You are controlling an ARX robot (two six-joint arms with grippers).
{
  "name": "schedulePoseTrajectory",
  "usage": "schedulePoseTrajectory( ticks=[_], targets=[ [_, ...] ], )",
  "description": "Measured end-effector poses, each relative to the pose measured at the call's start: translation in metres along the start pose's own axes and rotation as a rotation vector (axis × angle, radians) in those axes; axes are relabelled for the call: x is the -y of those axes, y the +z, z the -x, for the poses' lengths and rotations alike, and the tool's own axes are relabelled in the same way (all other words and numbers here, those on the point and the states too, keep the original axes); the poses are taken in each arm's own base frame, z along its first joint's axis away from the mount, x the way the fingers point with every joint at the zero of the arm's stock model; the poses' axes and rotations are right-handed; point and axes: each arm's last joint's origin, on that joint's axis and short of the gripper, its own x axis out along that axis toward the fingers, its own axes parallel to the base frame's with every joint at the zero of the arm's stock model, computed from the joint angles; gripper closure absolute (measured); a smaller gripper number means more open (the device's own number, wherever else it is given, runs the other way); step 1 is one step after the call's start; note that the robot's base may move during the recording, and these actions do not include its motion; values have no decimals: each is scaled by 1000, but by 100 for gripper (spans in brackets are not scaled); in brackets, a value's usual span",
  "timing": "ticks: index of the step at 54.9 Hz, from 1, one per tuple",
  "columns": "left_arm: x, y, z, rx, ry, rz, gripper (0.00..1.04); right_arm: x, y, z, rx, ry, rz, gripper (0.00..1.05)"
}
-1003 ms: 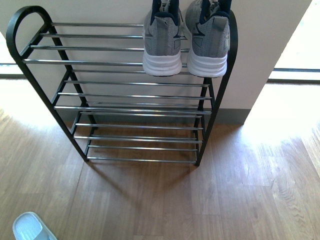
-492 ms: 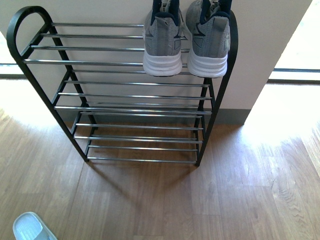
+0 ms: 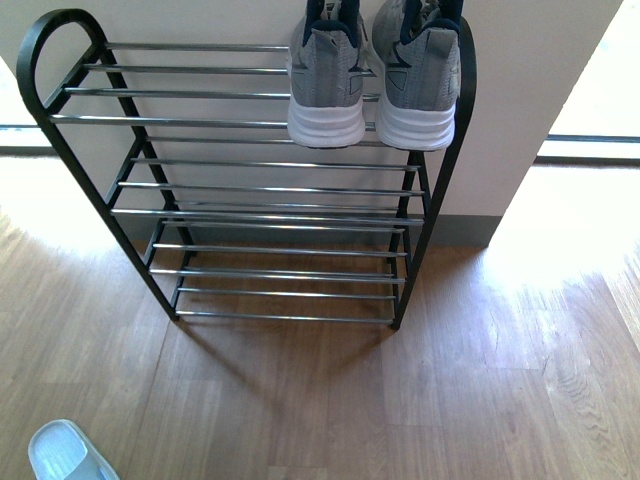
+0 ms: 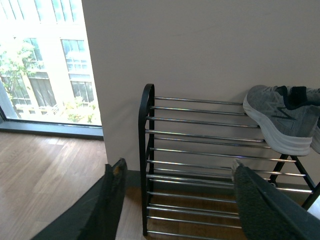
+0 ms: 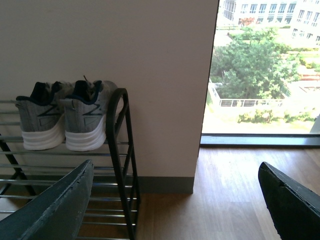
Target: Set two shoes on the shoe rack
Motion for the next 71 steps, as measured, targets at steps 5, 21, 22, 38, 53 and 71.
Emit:
schedulePoseTrajectory(
  ticks=[5, 21, 22, 38, 53, 71],
  targets=[
    [0, 0, 0, 0, 0, 0, 22, 0, 0, 0, 0, 0, 0, 9],
    [0, 0, 0, 0, 0, -2, 9, 0, 0, 0, 0, 1, 0, 9],
    [0, 0, 0, 0, 0, -2, 9, 0, 0, 0, 0, 0, 0, 9],
    [0, 0, 0, 0, -1, -2, 9, 0, 0, 0, 0, -3, 0, 9],
    [0, 0, 0, 0, -1, -2, 9, 0, 0, 0, 0, -2, 0, 9],
    [0, 0, 0, 0, 3, -2, 9, 0, 0, 0, 0, 2, 0, 9]
  ],
)
